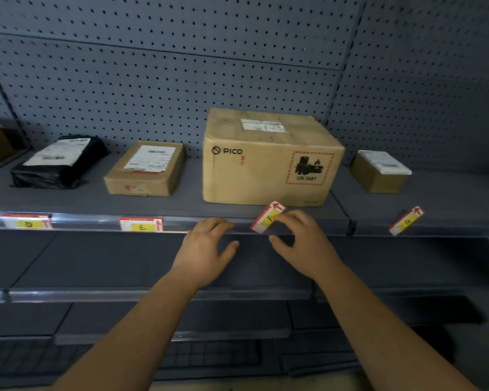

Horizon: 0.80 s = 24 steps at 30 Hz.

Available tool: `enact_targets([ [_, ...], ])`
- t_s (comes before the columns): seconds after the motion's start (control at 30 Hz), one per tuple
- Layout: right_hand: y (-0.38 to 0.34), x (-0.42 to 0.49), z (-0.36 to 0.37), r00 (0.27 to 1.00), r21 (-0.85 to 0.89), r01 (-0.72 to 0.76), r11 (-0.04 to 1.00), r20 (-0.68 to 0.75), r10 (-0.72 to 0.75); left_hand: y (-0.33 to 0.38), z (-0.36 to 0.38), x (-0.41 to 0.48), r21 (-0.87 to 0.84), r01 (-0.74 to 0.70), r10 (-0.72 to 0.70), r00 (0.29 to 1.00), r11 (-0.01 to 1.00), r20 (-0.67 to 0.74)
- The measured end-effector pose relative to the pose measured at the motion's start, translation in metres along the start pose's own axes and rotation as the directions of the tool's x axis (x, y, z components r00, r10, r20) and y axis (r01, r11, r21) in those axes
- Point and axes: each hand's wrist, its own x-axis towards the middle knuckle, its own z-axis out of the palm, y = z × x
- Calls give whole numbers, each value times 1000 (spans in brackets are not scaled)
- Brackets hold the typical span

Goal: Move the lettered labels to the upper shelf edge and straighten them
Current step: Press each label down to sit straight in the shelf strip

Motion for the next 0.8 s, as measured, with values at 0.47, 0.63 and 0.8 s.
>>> enact_targets([
  [0.47, 34, 37, -4, 989, -252, 146, 957, -2, -151, 36, 32, 26, 51, 105, -104, 994, 993, -27],
  [0.63, 57, 5, 5, 995, -244, 105, 964, 27, -101, 50, 50, 30, 119, 83, -81, 996, 989, -26],
  [0.8, 67, -6, 12, 993, -227, 115, 967, 47, -107, 59, 62, 31, 179, 103, -90, 993, 978, -79],
])
